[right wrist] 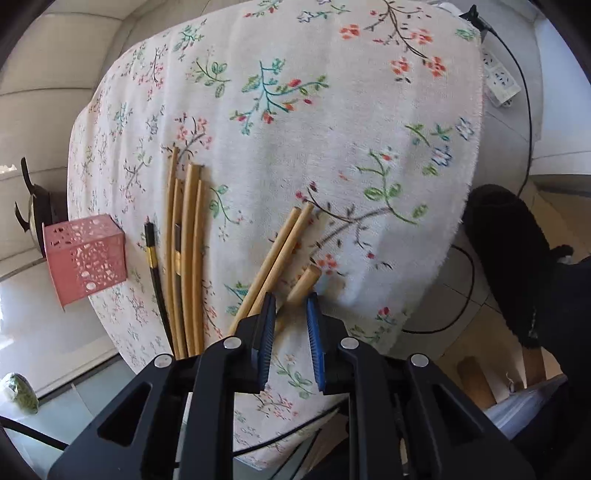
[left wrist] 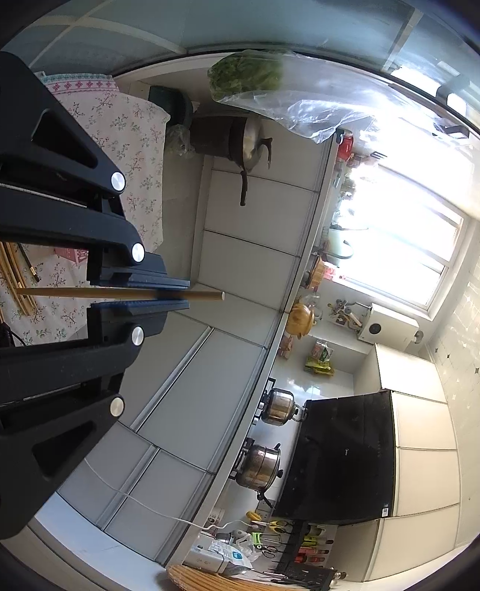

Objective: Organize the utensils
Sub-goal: 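Lift the chopstick upright with the left tool and carry it over the pink holder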

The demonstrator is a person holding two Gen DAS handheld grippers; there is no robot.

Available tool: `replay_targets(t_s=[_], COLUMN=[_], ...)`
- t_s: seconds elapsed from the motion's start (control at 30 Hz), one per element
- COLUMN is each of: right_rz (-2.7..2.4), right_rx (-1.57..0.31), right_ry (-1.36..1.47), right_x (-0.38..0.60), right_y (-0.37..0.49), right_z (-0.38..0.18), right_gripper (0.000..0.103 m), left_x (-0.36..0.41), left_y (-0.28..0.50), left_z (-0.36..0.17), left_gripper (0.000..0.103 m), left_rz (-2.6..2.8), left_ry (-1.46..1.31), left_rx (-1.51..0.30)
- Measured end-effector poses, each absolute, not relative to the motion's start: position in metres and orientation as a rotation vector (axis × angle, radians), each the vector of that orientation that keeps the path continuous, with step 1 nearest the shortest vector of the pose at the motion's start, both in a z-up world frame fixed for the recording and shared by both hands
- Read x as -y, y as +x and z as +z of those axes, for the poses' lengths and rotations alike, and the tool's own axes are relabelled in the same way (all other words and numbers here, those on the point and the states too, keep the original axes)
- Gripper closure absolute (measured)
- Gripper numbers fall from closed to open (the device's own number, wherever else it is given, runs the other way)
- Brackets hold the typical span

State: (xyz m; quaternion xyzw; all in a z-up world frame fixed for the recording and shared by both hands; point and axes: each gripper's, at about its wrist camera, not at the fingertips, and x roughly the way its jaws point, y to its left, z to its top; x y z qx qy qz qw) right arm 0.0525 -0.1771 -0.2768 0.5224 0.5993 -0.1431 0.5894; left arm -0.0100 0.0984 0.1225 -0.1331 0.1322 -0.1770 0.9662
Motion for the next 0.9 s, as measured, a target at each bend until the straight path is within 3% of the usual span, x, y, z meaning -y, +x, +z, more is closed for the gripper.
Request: replay_targets(t_s=[0.17,0.4,0.9], right_rz=[-0.299,-0.219,0.03], right_rx=[-1.325,-1.229,-0.895], right_ry=[1.221,1.169,0.911], right_x=[0.181,0.188,0.199], right_y=[0.058,0.052,0.024], right_z=[-0.279,-0.257,-0.083], right_gripper=[0.095,0.095,0.096], left_x=[-0.105,-0.105,-0.103], left_y=[-0.006,-0.004,0.021], left_z=[0.119,0.118,0.11], left_gripper=[0.098,0.098,0.099], left_rz=[-0.339,-0.326,-0.263], left_ry=[-0.28,-0.278,-0.296], left_rx=[-0.279,-0.284,-0.327])
